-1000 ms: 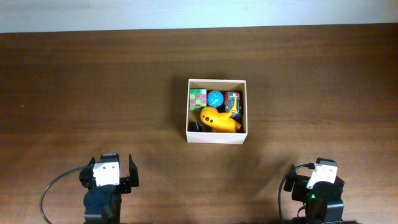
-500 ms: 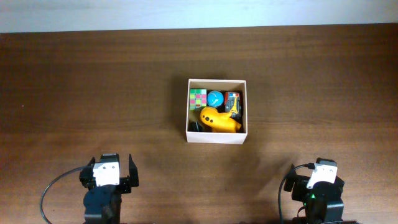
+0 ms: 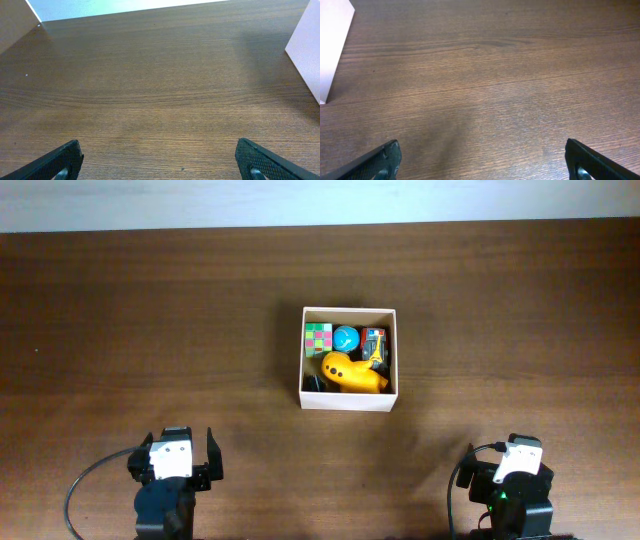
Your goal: Pack container
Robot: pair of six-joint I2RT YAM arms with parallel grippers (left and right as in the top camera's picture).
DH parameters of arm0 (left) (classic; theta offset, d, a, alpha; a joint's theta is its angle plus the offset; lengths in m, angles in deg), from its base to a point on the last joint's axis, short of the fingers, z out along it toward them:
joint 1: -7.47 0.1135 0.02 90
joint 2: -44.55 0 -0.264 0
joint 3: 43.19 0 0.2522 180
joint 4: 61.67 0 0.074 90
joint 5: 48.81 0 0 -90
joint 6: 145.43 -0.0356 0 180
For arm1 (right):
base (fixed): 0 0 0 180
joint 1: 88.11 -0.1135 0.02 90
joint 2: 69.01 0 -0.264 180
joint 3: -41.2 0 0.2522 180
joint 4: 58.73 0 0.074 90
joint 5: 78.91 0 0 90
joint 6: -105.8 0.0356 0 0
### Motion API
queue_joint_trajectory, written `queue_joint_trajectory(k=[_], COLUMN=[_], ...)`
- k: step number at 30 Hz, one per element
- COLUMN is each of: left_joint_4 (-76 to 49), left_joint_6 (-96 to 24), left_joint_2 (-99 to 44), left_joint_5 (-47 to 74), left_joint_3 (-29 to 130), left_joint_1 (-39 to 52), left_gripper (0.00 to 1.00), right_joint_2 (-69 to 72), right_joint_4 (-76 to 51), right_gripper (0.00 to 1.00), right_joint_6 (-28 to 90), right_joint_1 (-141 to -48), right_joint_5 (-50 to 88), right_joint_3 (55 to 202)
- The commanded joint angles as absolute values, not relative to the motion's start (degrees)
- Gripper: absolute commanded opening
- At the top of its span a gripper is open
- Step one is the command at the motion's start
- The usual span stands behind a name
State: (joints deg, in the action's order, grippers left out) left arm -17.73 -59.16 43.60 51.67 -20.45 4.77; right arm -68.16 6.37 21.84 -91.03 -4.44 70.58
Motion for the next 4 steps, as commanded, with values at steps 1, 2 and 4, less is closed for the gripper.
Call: queue_joint_trajectory(k=[1,2,4], left_joint_4=[-17.9,-17.9,-17.9], left_joint_6=[-60.3,-60.3,-60.3], left_joint_2=[44.3,44.3,44.3], left_joint_5=[51.0,51.0,51.0], left_joint_3=[-21.1,-21.1,-21.1], left_joint_1=[5.0,5.0,5.0], left_gripper=[0.99,0.99,0.99], right_joint_2=[-68.8,-68.8,-68.8], right_joint_4=[6.2,6.2,6.2], right_gripper=[0.98,0.99,0.99], right_joint_6=[22.3,22.3,22.3], right_joint_1=[-90.5,-90.5,-90.5], right_joint_5=[-4.5,-4.5,-4.5], right_joint_3=[70.3,70.3,70.3])
